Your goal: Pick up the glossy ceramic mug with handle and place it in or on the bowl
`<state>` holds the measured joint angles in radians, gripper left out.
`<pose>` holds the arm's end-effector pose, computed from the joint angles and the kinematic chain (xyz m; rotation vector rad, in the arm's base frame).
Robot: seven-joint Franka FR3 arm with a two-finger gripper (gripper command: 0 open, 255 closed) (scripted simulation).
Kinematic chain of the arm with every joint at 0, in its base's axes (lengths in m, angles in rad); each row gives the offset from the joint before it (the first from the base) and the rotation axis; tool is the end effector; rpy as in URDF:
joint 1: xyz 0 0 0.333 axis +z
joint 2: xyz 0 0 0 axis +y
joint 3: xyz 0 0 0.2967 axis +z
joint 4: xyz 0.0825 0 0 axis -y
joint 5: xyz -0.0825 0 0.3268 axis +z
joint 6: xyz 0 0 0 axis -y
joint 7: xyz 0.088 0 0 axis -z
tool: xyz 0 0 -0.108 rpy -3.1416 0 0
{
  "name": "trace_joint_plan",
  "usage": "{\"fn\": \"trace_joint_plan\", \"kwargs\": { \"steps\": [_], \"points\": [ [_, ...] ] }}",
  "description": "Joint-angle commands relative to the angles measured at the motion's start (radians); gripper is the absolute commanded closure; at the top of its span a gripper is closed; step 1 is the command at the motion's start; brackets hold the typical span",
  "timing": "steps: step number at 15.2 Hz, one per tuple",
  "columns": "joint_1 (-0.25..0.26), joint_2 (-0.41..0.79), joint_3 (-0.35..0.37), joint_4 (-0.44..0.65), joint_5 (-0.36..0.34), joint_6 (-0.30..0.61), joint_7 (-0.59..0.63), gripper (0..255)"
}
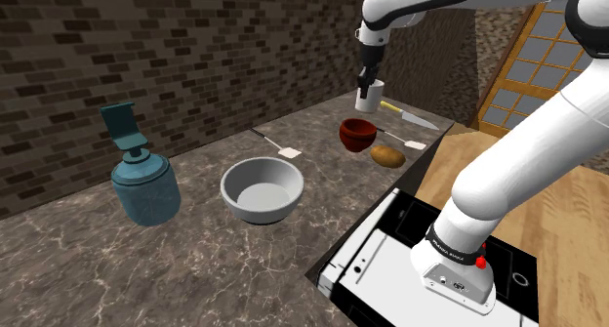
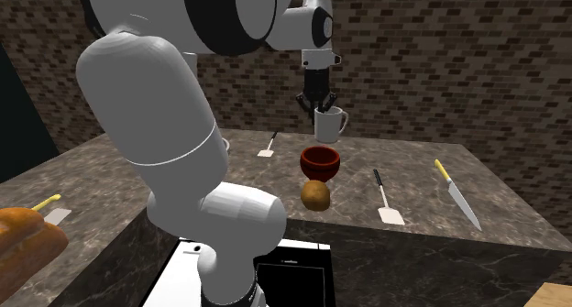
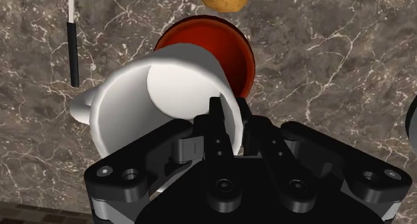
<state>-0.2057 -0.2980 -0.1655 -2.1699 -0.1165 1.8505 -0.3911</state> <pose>0.3813 -0.1644 0.5111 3.0896 0.0946 -0.0710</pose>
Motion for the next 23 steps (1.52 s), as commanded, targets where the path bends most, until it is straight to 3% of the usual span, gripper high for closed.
{"fn": "trace_joint_plan", "kwargs": {
  "steps": [1,11,19,20,23],
  "points": [
    [-0.001,0.003,-0.002,-0.024,-0.001,0.028,0.001,255],
    [-0.003,0.036,-0.009,-0.134,-0.004,0.171,0.007,255],
    [-0.003,0.036,-0.009,-0.134,-0.004,0.171,0.007,255],
    [-0.003,0.036,-0.009,-0.134,-0.004,0.171,0.007,0],
    [-0.003,0.036,-0.009,-0.134,-0.004,0.171,0.007,0]
  ]
}}
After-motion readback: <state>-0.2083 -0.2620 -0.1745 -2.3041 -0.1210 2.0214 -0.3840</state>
